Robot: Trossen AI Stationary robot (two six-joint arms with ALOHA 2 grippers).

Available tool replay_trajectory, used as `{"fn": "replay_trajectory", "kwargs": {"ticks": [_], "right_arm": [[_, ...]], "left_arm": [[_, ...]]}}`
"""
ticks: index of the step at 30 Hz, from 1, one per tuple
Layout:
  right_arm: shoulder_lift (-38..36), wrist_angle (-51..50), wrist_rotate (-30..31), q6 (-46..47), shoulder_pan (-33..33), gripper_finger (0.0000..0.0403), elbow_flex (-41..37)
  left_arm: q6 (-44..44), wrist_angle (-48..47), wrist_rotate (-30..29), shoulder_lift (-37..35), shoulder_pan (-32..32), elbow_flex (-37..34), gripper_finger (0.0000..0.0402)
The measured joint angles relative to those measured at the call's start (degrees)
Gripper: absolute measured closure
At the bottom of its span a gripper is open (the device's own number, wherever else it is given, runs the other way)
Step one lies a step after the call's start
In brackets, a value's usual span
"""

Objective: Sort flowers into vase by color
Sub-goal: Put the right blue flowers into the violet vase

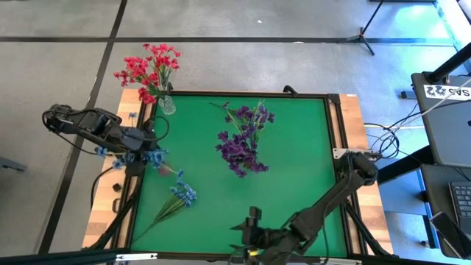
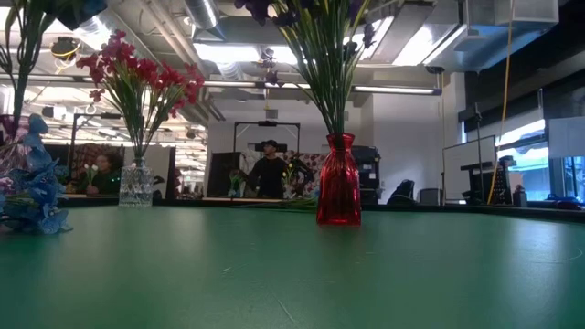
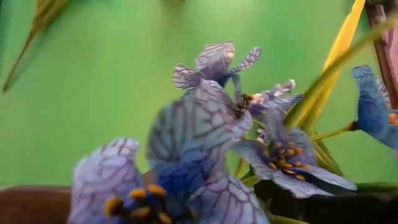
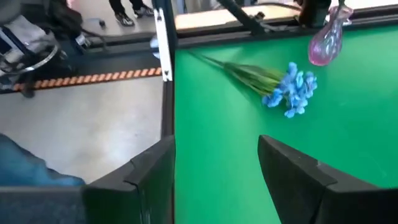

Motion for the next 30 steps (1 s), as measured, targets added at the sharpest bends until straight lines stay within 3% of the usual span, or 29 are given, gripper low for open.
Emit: {"fn": "replay_trajectory", "kwargs": {"ticks": [9, 17, 21, 25, 30], "right_arm": [[6.7, 1.1, 0.9, -3.9, -1.1, 0.0173, 0.0], [12.2, 13.7, -1.7, -7.3, -6.3, 0.0173, 0.0], [13.0, 15.1, -4.8, -7.6, -8.2, 0.0173, 0.0], [13.0, 16.8, -3.9, -11.9, -9.6, 0.0173, 0.0], [13.0, 25.5, -3.3, -21.0, -13.2, 0.0173, 0.0]], "left_arm": [[-6.3, 0.0, -2.8, 0.6, 0.0, -0.1, 0.0215], [-9.5, -0.2, -1.6, 1.6, 0.0, -4.3, 0.0177], [-12.2, -0.1, 0.5, 1.6, 0.0, -5.1, 0.0172], [-12.7, 0.6, 3.3, 1.5, 0.0, -2.2, 0.0177], [-18.6, -0.3, 0.5, 0.2, 0.0, -0.9, 0.018]]}}
